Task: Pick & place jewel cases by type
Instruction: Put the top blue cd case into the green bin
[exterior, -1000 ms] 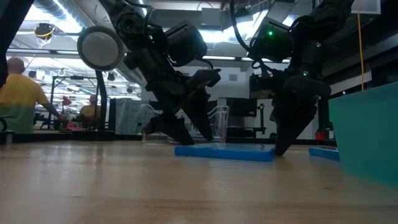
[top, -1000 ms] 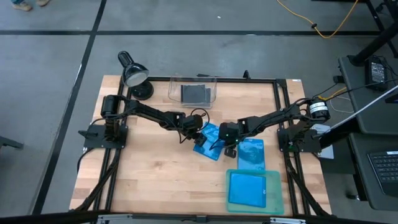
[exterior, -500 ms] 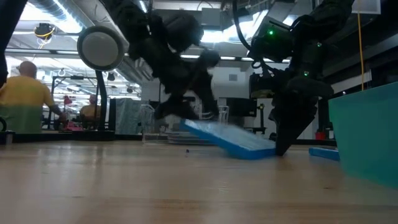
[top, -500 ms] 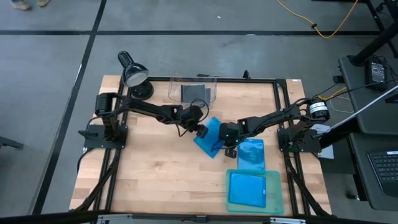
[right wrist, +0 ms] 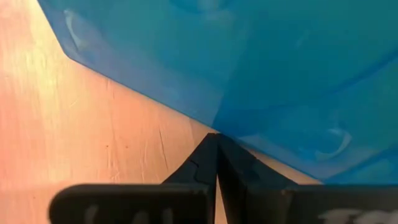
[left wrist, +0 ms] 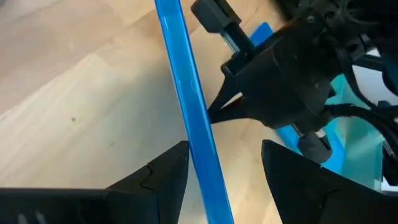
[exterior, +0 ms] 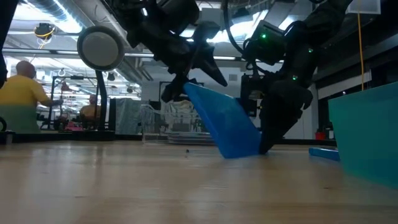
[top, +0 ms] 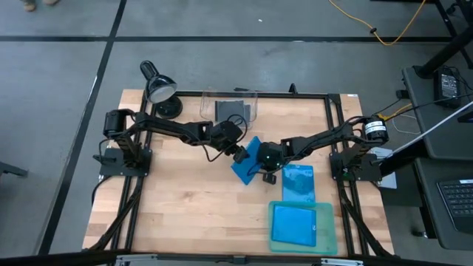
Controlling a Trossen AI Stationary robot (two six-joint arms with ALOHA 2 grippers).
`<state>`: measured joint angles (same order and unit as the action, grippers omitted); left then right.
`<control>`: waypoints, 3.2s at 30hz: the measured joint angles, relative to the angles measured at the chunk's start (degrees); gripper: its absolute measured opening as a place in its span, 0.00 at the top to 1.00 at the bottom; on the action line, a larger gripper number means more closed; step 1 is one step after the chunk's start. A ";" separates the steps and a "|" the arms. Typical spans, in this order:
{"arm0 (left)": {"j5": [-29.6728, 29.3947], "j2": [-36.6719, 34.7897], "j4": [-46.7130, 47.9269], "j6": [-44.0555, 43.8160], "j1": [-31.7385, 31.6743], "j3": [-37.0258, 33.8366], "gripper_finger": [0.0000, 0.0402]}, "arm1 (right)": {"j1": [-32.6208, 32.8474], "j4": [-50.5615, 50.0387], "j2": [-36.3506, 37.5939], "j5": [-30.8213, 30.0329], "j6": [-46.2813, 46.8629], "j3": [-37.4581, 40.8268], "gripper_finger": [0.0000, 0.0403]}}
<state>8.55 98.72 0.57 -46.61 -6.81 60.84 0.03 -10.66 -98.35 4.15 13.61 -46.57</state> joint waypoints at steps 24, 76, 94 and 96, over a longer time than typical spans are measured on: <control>0.86 3.72 3.57 1.29 -2.15 -0.35 0.83 | 0.07 -0.75 -0.02 0.06 -0.45 0.00 0.97; -21.92 -39.15 6.97 41.17 -4.60 -0.44 0.94 | -11.94 -9.38 31.06 -11.58 1.12 0.11 0.97; -19.38 -43.99 0.01 73.20 6.87 3.27 0.94 | -11.93 -9.13 31.06 -11.61 1.28 0.11 0.97; -19.31 -43.98 0.04 77.97 8.27 4.41 0.94 | -11.93 -8.89 31.06 -11.61 1.56 0.11 0.97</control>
<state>-10.76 54.74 0.62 31.36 1.46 65.25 -11.90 -19.55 -67.29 -7.46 15.17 -46.46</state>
